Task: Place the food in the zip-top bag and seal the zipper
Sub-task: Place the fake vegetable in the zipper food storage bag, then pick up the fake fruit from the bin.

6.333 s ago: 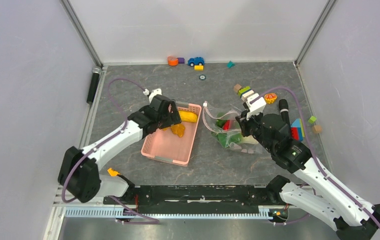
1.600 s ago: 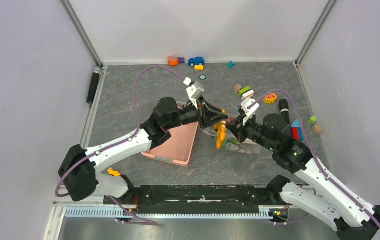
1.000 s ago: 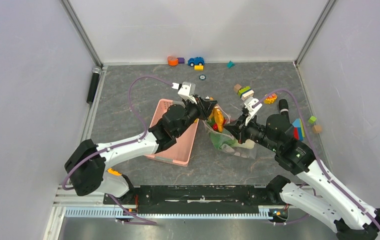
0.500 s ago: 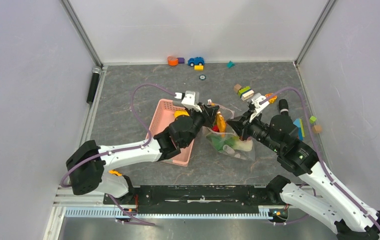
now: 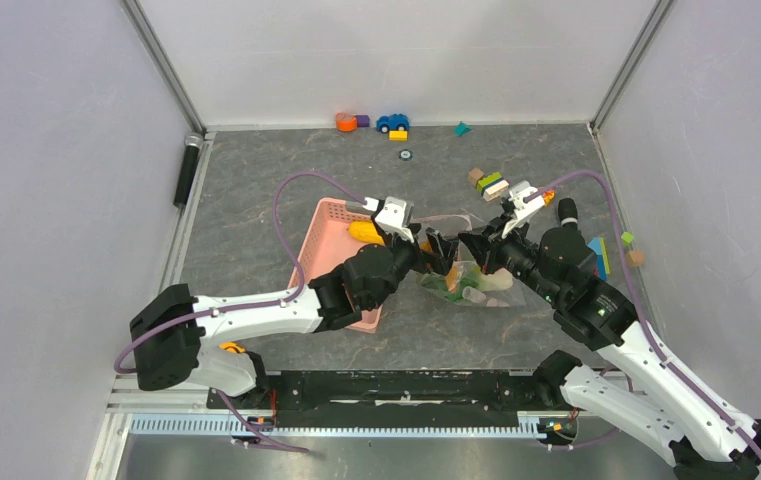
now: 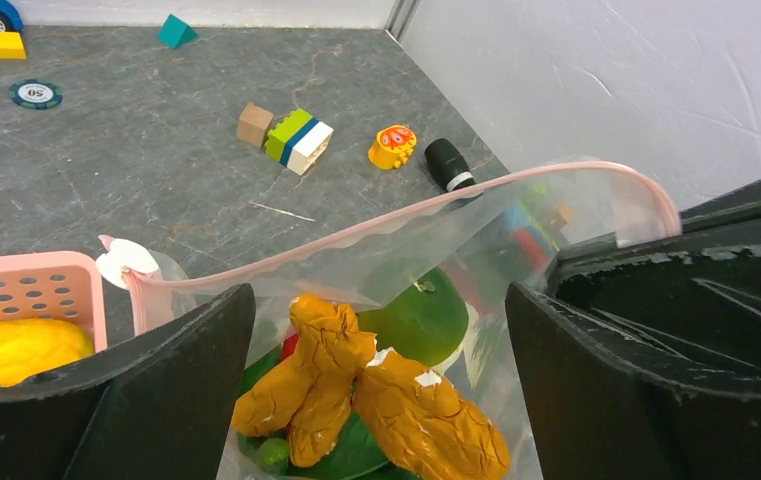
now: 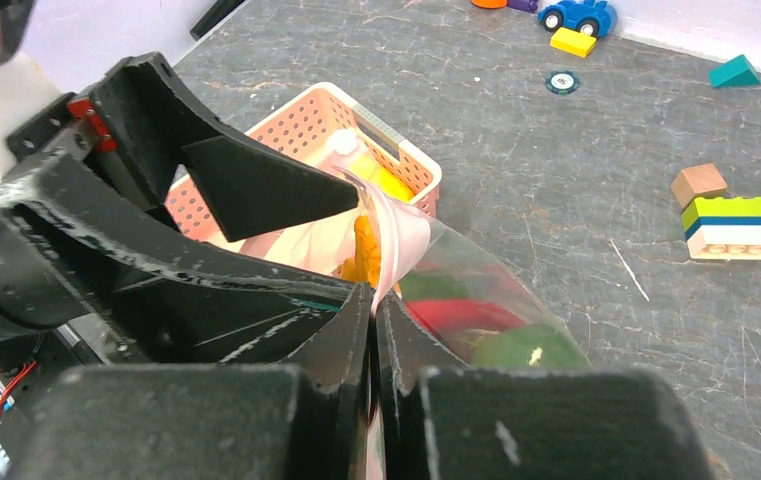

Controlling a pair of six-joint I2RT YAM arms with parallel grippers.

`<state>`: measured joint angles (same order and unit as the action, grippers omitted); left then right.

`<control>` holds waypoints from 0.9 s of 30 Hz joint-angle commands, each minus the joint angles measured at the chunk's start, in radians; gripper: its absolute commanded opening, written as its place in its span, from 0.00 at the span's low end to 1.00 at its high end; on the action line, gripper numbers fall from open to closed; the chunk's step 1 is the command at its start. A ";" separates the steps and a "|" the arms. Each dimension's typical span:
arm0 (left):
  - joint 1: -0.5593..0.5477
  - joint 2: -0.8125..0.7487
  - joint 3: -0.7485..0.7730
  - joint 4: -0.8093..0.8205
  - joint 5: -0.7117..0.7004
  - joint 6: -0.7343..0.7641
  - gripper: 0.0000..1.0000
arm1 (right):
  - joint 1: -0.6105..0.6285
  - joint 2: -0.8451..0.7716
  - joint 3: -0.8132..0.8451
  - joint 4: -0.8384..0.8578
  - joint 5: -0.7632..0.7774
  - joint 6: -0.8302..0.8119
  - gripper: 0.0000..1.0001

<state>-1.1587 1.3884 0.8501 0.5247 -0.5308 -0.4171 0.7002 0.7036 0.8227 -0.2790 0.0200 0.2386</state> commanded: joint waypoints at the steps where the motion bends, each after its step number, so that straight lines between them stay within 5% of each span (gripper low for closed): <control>1: -0.009 -0.094 0.053 -0.086 -0.019 0.036 1.00 | 0.001 -0.013 0.055 0.072 0.041 0.002 0.08; 7: -0.009 -0.195 0.103 -0.282 0.011 0.040 1.00 | 0.002 -0.017 0.059 0.028 0.120 -0.006 0.08; 16: 0.093 -0.273 0.180 -0.722 -0.162 -0.125 1.00 | 0.002 -0.017 0.092 -0.084 0.239 -0.033 0.08; 23: 0.393 -0.302 0.099 -0.788 0.139 -0.304 1.00 | 0.001 0.012 0.086 -0.090 0.227 -0.052 0.08; 27: 0.475 -0.259 0.063 -0.767 0.209 -0.155 1.00 | 0.001 0.030 0.083 -0.091 0.224 -0.069 0.08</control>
<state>-0.7380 1.1057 0.9424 -0.2356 -0.4534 -0.6327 0.7002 0.7231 0.8692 -0.3836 0.2234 0.2005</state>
